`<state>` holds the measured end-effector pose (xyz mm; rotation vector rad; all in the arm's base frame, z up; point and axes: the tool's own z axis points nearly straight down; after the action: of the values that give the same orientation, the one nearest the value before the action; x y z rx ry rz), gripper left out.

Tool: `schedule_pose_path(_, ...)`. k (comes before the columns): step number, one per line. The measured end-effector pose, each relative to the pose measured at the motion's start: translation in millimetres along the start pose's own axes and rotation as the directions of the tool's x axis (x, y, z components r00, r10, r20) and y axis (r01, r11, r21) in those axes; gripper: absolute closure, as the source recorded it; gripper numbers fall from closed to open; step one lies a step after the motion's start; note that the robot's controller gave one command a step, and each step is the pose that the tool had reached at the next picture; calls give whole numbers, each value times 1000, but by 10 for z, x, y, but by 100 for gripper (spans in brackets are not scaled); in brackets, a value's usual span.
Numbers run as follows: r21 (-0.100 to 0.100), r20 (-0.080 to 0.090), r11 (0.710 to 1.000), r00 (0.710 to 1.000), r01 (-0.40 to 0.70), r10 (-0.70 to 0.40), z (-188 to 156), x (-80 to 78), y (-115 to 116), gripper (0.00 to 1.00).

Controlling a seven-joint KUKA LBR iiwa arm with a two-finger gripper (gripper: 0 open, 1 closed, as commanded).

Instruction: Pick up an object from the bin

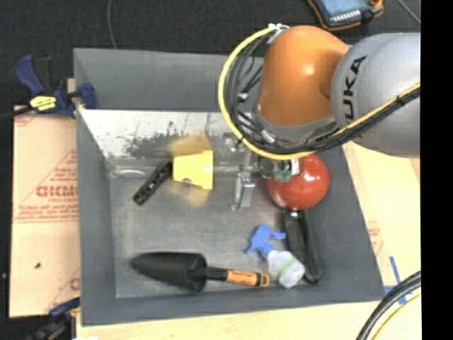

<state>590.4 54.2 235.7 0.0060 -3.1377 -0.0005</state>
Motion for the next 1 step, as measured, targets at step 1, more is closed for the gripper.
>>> schedule_pose_path(1, -1, 6, 1000, 1000, -2, 2, -37, -6, -1, 0)
